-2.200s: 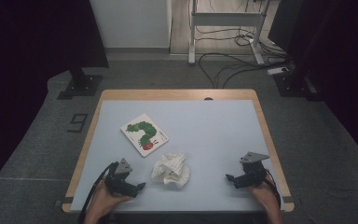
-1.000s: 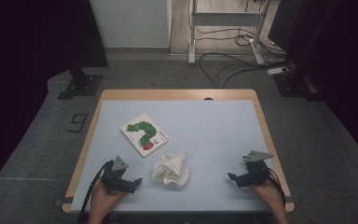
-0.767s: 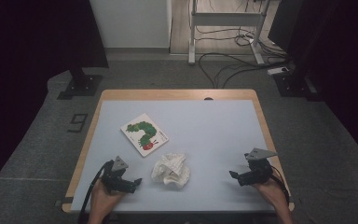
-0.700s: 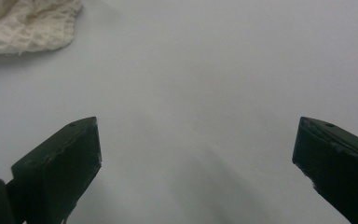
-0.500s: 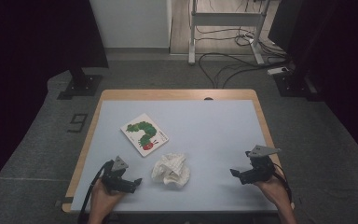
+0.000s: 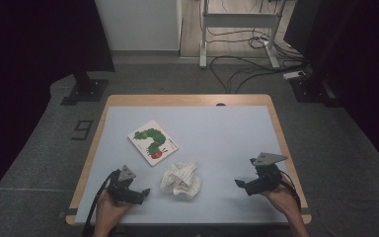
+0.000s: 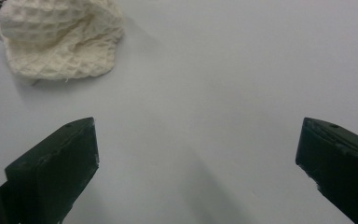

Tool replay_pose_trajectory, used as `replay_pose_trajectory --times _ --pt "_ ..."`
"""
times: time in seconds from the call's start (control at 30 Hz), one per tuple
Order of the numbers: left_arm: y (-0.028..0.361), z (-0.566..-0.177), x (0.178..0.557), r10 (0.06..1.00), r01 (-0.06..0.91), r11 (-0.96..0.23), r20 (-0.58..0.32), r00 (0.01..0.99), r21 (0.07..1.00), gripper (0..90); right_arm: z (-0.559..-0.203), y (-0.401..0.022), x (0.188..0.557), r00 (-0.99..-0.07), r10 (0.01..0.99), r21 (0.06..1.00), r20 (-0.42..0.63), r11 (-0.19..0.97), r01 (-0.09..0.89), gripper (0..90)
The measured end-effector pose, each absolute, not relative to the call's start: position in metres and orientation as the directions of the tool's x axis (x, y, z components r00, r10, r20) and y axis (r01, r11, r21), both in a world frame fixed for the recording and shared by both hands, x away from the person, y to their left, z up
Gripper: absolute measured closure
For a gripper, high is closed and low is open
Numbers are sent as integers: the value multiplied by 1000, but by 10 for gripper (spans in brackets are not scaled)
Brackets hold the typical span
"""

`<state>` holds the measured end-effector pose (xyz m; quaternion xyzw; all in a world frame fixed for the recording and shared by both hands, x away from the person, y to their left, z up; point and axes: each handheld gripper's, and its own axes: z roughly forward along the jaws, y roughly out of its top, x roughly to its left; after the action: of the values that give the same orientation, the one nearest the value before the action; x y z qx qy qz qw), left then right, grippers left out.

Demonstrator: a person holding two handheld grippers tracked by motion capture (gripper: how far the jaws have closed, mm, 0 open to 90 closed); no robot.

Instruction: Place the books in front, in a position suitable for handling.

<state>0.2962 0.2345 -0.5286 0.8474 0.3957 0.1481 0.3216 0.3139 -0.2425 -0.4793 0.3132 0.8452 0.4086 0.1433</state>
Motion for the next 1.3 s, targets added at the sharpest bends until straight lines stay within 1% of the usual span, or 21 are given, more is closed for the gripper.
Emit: replay_pose_trajectory --times 0.1,0.37,0.7,1.03,1.3 --pt "235 -529 296 765 575 -480 -5 644 663 0 -479 -236 315 -771 637 781 13 475 405 0" --pt "235 -529 296 766 575 -479 -4 643 663 0 -481 -216 318 -793 608 790 50 462 404 0" --pt "235 -529 296 766 576 -479 -4 643 662 0 -479 -187 320 -826 561 788 46 488 375 0" --pt "235 -529 296 766 576 -480 -5 643 662 0 -478 -153 323 -869 492 789 52 513 337 0" --pt "235 -529 296 765 576 -480 -5 643 662 0 -479 -133 326 -887 457 790 68 518 328 0"
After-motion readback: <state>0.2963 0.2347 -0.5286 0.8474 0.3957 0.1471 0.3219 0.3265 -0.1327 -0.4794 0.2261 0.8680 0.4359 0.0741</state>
